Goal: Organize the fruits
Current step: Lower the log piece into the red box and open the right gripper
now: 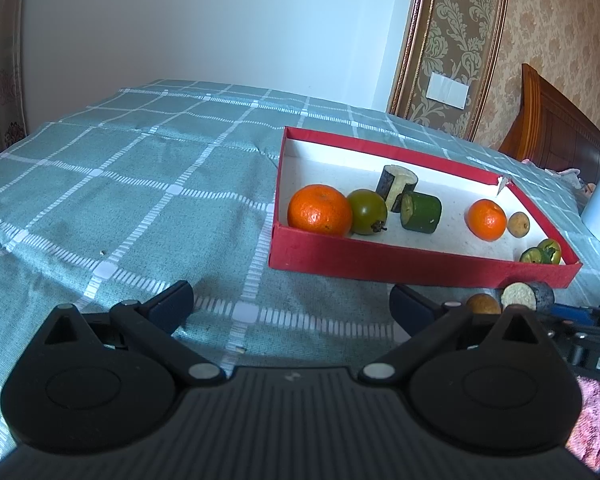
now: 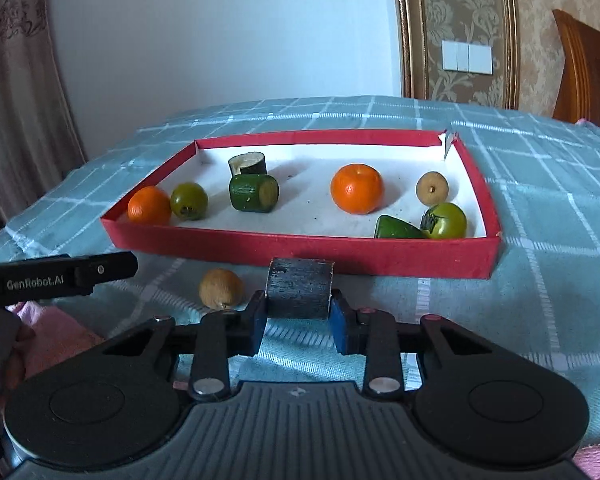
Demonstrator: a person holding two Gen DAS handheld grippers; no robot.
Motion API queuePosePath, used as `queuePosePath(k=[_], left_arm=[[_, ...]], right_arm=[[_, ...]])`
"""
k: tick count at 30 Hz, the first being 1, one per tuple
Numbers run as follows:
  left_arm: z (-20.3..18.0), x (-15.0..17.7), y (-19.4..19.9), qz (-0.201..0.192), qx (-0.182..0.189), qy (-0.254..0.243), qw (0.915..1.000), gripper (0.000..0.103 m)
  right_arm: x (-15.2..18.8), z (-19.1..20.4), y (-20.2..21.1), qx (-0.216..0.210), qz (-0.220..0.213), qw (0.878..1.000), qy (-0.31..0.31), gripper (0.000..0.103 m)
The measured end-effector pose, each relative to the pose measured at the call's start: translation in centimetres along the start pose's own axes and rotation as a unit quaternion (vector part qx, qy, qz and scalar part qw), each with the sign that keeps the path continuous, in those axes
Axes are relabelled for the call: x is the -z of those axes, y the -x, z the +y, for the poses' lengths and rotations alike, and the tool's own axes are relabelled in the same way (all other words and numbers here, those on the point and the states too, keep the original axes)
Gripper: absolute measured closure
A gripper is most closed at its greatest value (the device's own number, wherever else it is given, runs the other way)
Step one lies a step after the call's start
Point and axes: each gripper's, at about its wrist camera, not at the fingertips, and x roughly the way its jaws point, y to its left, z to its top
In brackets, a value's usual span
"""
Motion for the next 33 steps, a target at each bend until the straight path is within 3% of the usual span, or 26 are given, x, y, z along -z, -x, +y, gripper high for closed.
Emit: queuePosePath(k=[5, 11, 22, 33], left_arm=[[0.0, 0.0, 0.0, 0.000, 0.000, 0.000, 1.0000, 0.000], [0.0, 0.0, 0.0, -0.001, 0.001, 0.001, 1.0000, 0.000], [0.0, -0.1, 0.1, -0.001, 0.001, 0.002, 1.0000, 0.000], [0.0, -0.1, 0.0, 0.000, 0.000, 0.000, 1.0000, 0.000]], right_arm=[[-0.9, 0.9, 1.8, -0.003, -0.038, 0.999, 0.026, 0.071], [-3.8, 1.4, 1.9, 0.023, -0.070, 0.995, 0.063, 0.071], [-6.5, 0.6, -4.3, 0.019, -0.006, 0.998, 0.051, 0.071], [-6.0, 1.2, -6.6, 0.028, 0.007, 0.998, 0.064, 0.071]])
